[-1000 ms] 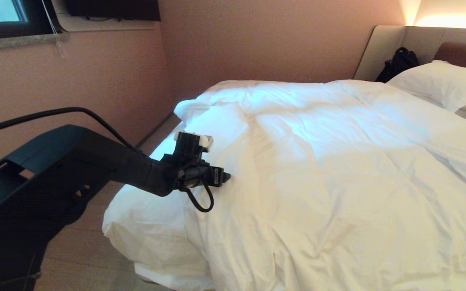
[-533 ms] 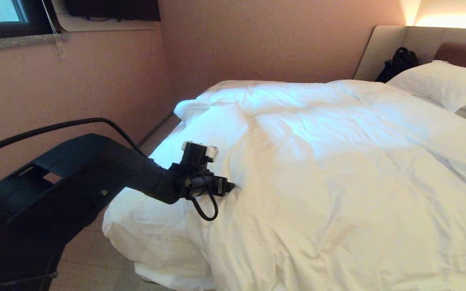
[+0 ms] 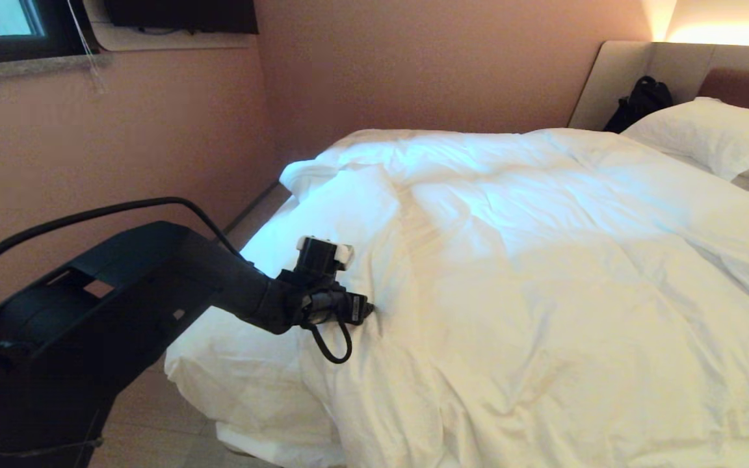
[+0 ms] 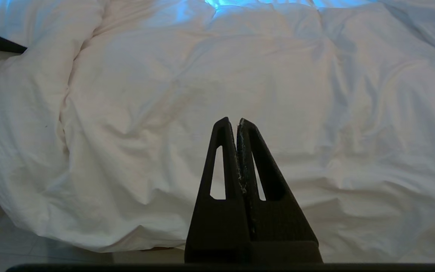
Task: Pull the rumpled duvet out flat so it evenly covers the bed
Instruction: Flatten the corners of the folded blanket
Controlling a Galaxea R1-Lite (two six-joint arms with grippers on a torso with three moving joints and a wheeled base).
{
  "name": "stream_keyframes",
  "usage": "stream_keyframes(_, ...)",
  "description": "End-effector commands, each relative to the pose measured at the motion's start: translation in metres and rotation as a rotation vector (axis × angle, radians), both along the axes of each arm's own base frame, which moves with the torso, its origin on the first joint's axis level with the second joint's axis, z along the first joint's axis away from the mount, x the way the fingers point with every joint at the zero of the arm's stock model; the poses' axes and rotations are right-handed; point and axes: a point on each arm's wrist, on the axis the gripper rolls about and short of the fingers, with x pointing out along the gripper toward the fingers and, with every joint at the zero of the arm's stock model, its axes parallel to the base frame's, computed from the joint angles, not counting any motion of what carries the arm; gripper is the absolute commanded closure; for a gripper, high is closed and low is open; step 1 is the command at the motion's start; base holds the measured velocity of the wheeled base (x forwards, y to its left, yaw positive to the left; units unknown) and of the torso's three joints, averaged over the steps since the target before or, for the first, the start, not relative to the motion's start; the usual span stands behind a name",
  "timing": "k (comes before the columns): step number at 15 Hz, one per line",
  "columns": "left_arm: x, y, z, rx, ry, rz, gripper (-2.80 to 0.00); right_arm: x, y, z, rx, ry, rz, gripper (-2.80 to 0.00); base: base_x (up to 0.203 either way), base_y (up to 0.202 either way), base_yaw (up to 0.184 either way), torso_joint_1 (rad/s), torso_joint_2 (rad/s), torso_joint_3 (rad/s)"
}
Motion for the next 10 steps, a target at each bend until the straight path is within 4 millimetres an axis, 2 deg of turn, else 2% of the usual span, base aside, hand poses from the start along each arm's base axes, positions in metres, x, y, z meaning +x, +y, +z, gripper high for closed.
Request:
stream_keyframes(1, 0.001, 0.000, 0.001, -0.001, 0.001, 0.001, 0.00, 0.000, 0.000, 0.000, 0.000, 0.001, 0.000, 0.00, 0.000, 0.000, 0.000, 0.000, 0.00, 0.000)
stream_keyframes(7, 0.000, 0.001, 0.005, -0.003, -0.007, 0.004, 0.00, 0.000, 0.000, 0.000, 0.000, -0.001, 0.000, 0.00, 0.000, 0.000, 0.000, 0.000, 0.00, 0.000)
stream_keyframes(9, -0.002, 0.002, 0.014, -0.007, -0.023, 0.008, 0.00, 0.000, 0.000, 0.000, 0.000, -0.001, 0.000, 0.00, 0.000, 0.000, 0.000, 0.000, 0.00, 0.000)
stream_keyframes(10, -0.005, 0.003, 0.027, -0.018, -0.044, 0.009, 0.00, 0.000, 0.000, 0.000, 0.000, 0.001, 0.000, 0.00, 0.000, 0.000, 0.000, 0.000, 0.00, 0.000)
